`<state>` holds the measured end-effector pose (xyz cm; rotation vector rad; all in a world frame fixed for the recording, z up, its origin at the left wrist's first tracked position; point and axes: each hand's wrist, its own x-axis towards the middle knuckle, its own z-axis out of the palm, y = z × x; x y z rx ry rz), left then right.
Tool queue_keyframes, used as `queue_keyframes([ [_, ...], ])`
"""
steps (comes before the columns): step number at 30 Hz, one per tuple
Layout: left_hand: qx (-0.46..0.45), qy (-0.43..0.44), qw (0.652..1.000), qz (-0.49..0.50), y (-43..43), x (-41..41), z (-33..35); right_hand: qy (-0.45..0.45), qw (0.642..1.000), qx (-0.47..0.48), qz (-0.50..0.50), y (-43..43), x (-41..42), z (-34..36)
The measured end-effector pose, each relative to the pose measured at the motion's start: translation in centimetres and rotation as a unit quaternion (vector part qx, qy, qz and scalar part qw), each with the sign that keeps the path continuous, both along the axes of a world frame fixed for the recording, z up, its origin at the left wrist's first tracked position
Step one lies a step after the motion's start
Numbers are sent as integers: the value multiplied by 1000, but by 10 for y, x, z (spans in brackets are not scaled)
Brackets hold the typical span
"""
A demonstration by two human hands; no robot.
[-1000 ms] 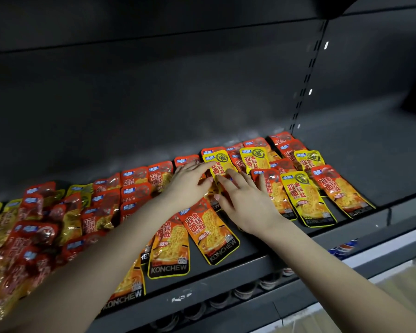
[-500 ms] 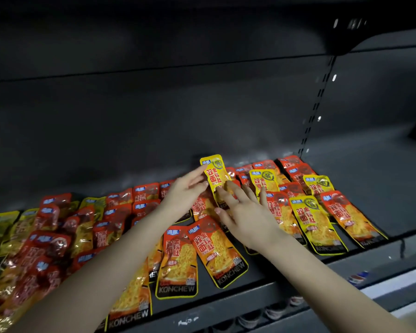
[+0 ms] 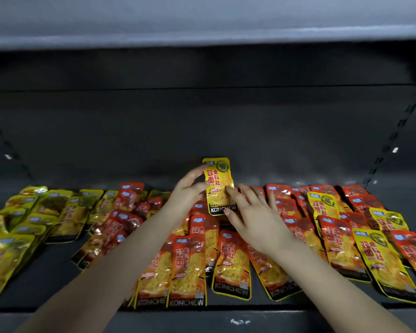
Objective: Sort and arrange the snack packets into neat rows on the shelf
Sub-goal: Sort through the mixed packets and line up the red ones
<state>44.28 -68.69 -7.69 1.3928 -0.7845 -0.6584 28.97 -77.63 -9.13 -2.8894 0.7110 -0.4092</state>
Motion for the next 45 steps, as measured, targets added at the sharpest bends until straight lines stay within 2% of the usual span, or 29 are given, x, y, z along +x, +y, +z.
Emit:
queue_keyframes([
  [9,-19,0,993,114,79,38,1,-12,991,69,115,65,55,8],
  [12,9,-41,989,145,109,53,0,-14,988,58,140,87,72,9],
  [20,63,-113,977,168,192,91,-6,-19,982,36,182,154,130,-4],
  [25,118,-161,970,142,224,106,-12,5,979,73,190,185,147,-7],
  [31,213,-320,916,111,242,124,-16,-20,981,92,170,211,162,-9],
  [40,277,-396,874,61,266,153,-22,4,986,101,131,246,182,-16],
  [45,340,-482,806,51,274,163,-25,36,993,64,95,256,190,-23],
])
